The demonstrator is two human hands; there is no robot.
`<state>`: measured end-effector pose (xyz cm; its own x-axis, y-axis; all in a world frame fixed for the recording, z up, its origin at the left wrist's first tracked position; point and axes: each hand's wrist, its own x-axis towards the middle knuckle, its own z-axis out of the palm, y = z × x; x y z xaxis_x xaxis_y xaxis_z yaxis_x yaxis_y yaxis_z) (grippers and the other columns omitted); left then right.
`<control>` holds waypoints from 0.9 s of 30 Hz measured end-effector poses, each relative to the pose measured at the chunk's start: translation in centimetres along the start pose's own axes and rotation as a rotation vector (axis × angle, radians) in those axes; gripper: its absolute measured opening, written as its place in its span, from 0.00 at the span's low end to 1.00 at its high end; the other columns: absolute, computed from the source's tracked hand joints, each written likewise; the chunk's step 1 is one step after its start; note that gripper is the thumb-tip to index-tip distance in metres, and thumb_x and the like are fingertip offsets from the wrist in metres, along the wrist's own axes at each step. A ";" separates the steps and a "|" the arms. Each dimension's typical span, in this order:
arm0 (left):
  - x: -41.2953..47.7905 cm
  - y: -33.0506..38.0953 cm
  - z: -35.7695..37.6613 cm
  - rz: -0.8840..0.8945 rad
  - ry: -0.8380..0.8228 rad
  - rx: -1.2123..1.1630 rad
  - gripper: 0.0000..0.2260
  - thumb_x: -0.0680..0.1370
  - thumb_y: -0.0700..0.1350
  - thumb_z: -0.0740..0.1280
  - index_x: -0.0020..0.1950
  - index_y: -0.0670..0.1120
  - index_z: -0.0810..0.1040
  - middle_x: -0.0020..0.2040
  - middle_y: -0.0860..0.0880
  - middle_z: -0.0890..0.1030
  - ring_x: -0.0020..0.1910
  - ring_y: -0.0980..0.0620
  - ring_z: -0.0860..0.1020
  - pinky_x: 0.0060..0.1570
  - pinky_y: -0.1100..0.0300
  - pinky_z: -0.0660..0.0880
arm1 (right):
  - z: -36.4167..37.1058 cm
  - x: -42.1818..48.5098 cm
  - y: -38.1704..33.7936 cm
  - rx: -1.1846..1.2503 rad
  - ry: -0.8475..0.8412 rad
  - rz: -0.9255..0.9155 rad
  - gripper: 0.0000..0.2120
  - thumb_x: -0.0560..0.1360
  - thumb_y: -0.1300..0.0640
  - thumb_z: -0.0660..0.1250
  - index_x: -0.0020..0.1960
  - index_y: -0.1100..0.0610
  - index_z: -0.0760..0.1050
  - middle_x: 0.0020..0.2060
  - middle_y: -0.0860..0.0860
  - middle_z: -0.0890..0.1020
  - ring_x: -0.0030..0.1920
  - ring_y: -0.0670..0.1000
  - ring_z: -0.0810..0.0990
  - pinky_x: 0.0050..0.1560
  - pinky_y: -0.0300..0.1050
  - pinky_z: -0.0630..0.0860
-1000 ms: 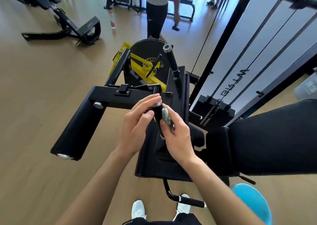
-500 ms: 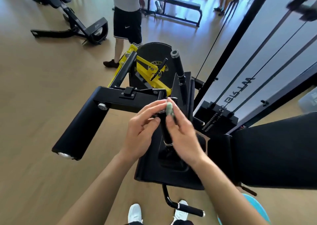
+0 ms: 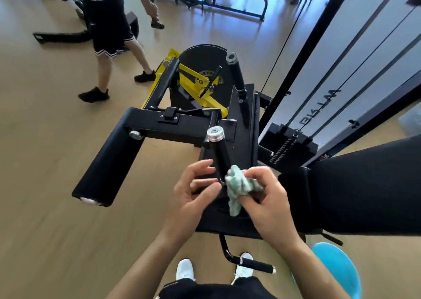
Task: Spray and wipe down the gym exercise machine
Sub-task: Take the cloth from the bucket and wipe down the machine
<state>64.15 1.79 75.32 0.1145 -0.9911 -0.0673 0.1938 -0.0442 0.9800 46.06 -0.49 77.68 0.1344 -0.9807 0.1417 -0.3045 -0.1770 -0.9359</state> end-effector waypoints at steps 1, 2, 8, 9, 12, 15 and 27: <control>-0.4 -0.1 0.2 -0.027 -0.087 -0.020 0.23 0.73 0.51 0.74 0.68 0.52 0.78 0.60 0.49 0.83 0.56 0.44 0.84 0.55 0.45 0.83 | 0.5 -0.3 0.0 0.005 -0.050 -0.029 0.18 0.72 0.71 0.74 0.55 0.54 0.78 0.50 0.47 0.82 0.51 0.52 0.83 0.50 0.50 0.82; -0.8 -0.2 0.3 -0.045 -0.150 -0.046 0.23 0.74 0.50 0.75 0.69 0.52 0.79 0.60 0.47 0.83 0.57 0.43 0.84 0.54 0.49 0.83 | 0.9 -0.5 0.0 0.018 -0.112 -0.056 0.17 0.72 0.71 0.74 0.56 0.55 0.79 0.53 0.47 0.81 0.55 0.52 0.83 0.52 0.48 0.82; 0.2 -1.8 -0.9 -0.086 0.175 -0.005 0.08 0.78 0.38 0.74 0.56 0.46 0.85 0.51 0.43 0.87 0.52 0.39 0.85 0.56 0.37 0.81 | 1.2 0.6 0.1 0.103 -0.110 0.020 0.17 0.73 0.69 0.68 0.58 0.55 0.82 0.51 0.49 0.84 0.50 0.52 0.84 0.49 0.44 0.80; 0.7 -2.1 -1.3 -0.105 0.226 -0.009 0.09 0.78 0.38 0.74 0.57 0.46 0.85 0.52 0.43 0.87 0.53 0.40 0.85 0.57 0.37 0.81 | 1.0 1.2 0.1 0.059 -0.026 0.019 0.15 0.74 0.68 0.70 0.57 0.54 0.82 0.49 0.49 0.84 0.47 0.51 0.84 0.47 0.45 0.80; 2.1 -2.5 -1.4 -0.181 0.263 -0.067 0.14 0.75 0.43 0.72 0.61 0.50 0.83 0.56 0.45 0.86 0.57 0.44 0.85 0.61 0.44 0.80 | 1.0 3.6 -0.4 0.016 0.019 0.059 0.16 0.77 0.66 0.72 0.62 0.53 0.80 0.49 0.49 0.84 0.48 0.49 0.84 0.48 0.45 0.82; 3.1 -2.2 0.2 -0.285 0.117 -0.227 0.16 0.77 0.44 0.63 0.64 0.50 0.81 0.62 0.47 0.84 0.62 0.48 0.82 0.64 0.49 0.79 | 1.5 5.9 -2.0 0.018 -0.072 0.032 0.19 0.80 0.63 0.70 0.70 0.53 0.77 0.57 0.47 0.83 0.53 0.45 0.83 0.50 0.38 0.80; 4.3 3.6 0.6 0.234 0.197 -0.044 0.18 0.75 0.43 0.72 0.65 0.48 0.80 0.58 0.56 0.86 0.59 0.55 0.84 0.55 0.60 0.81 | 1.6 8.3 -2.6 0.057 -0.168 -0.054 0.18 0.81 0.63 0.68 0.70 0.56 0.78 0.48 0.48 0.85 0.42 0.42 0.82 0.43 0.34 0.78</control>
<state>64.78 -2.73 78.72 0.3465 -0.9303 0.1201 0.1817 0.1922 0.9644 49.43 -7.99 80.81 0.3059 -0.9415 0.1412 -0.2389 -0.2195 -0.9459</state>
